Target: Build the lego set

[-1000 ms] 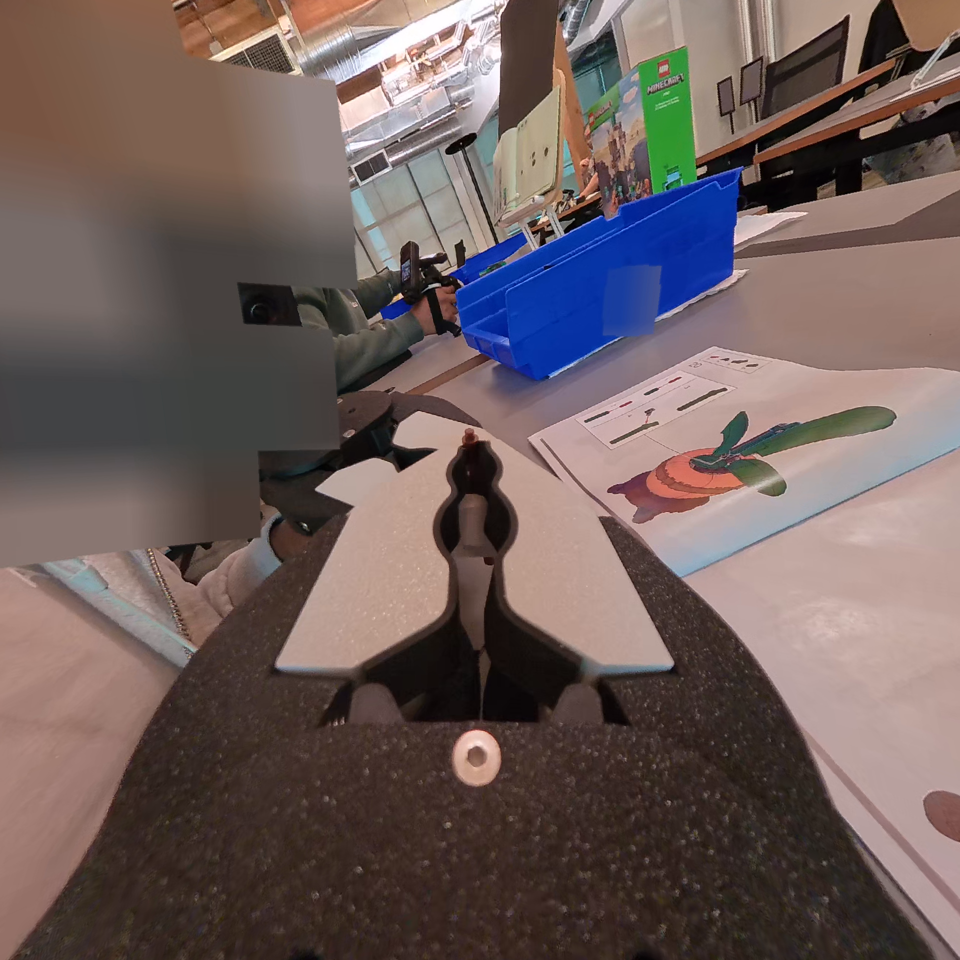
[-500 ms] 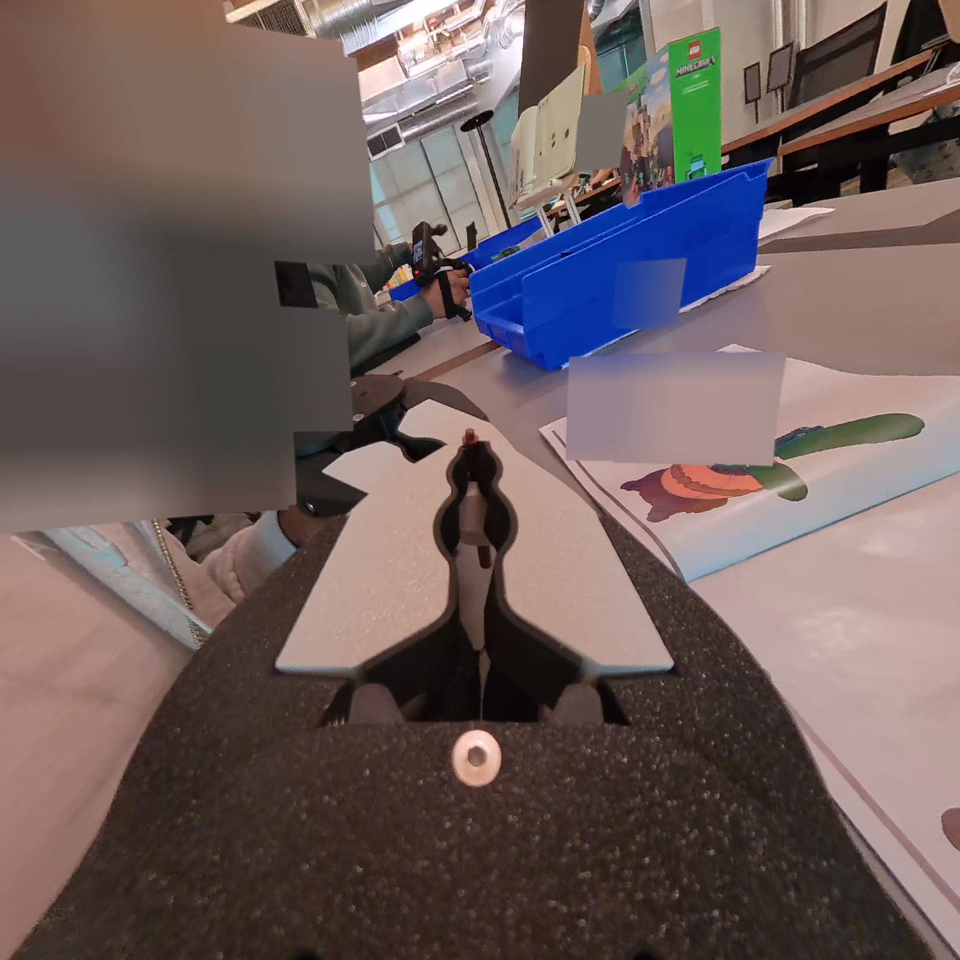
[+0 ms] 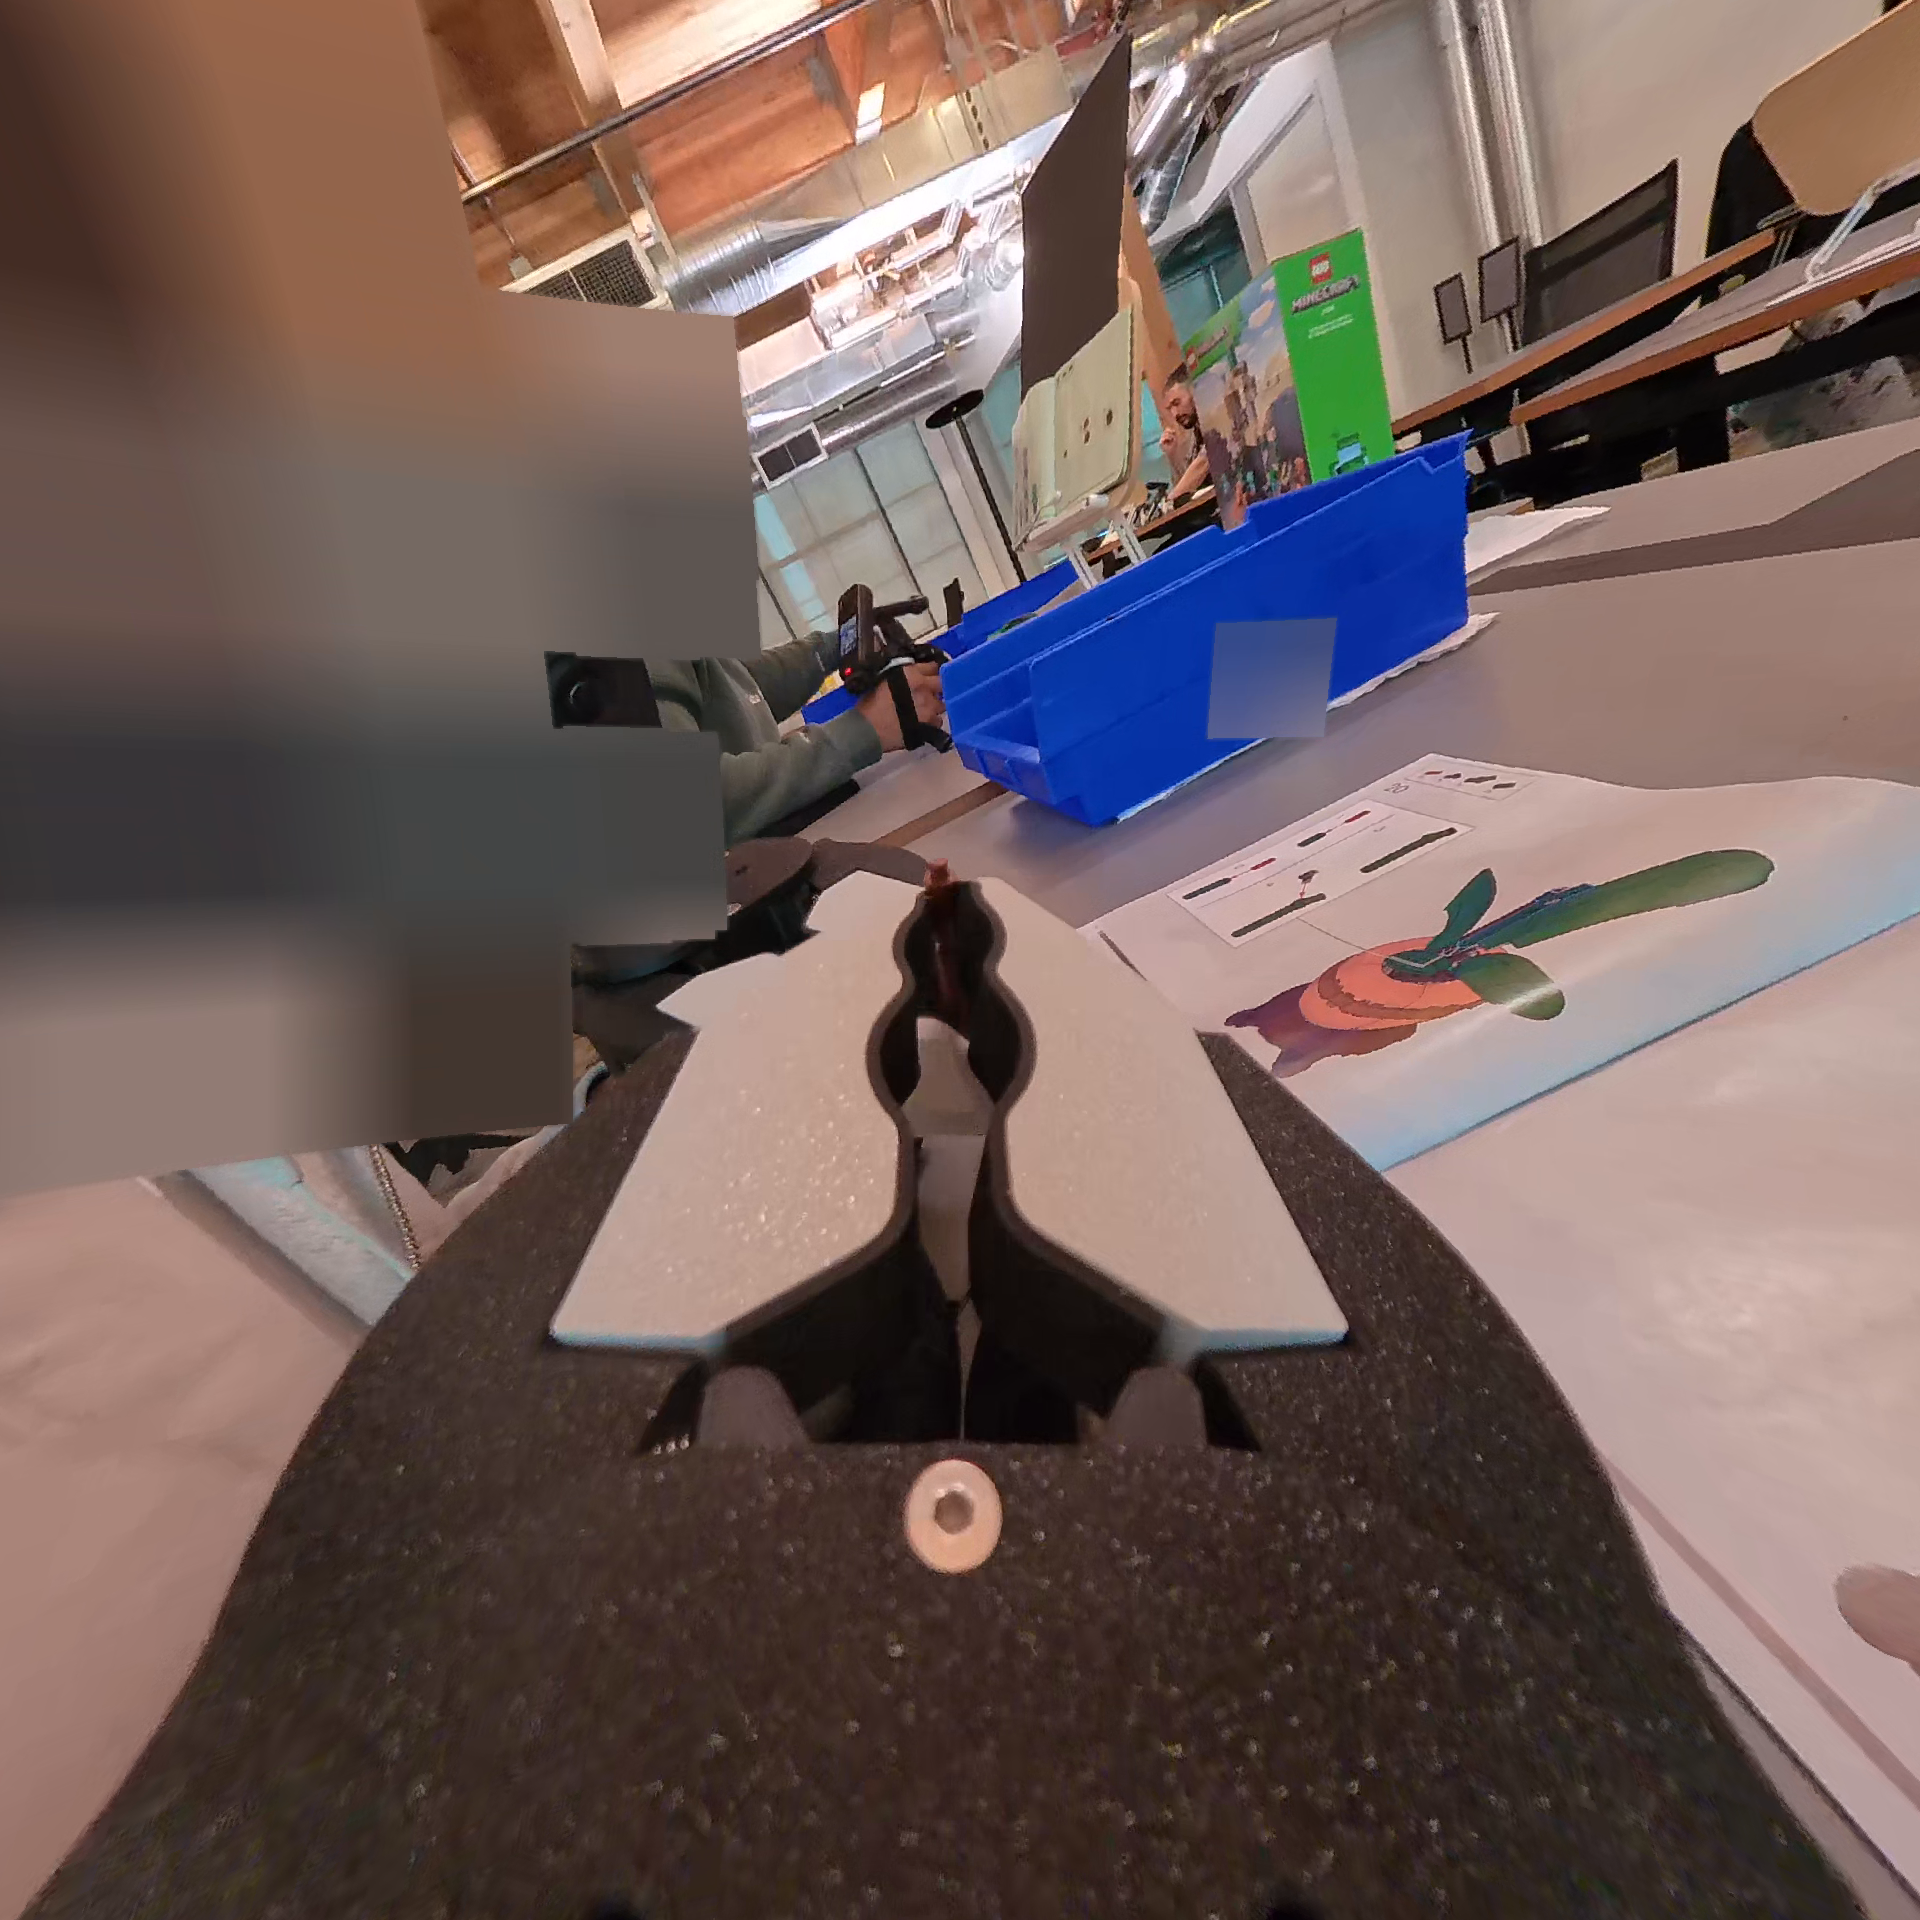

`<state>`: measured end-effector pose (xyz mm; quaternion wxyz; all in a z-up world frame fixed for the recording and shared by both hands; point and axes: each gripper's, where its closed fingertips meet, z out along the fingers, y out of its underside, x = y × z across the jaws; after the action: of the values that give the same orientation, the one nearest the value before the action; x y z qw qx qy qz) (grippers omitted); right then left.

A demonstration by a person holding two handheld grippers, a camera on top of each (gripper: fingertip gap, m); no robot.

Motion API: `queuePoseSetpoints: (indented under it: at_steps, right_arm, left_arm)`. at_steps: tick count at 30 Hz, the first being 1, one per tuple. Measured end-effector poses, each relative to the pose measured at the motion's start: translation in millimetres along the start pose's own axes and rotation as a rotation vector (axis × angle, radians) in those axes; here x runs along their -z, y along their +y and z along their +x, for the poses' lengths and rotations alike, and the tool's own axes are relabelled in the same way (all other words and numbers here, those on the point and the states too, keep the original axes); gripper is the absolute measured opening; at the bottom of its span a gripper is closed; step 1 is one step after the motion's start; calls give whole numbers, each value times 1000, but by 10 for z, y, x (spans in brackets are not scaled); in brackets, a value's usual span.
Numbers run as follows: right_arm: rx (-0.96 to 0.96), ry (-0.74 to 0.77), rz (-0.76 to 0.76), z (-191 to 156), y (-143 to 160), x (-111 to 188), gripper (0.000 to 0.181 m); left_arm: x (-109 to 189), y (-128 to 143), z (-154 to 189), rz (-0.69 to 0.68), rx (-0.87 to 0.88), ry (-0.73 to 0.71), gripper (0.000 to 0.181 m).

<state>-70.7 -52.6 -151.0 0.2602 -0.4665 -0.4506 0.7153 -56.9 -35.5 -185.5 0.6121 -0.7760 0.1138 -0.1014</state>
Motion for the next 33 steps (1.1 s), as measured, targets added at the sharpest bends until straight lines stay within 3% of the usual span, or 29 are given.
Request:
queuePoseSetpoints:
  at_steps: [33]
  right_arm:
    - [-44,-34,15,-51,12,-13,5]
  left_arm:
    - [38,-22,39,22,-2,33,1]
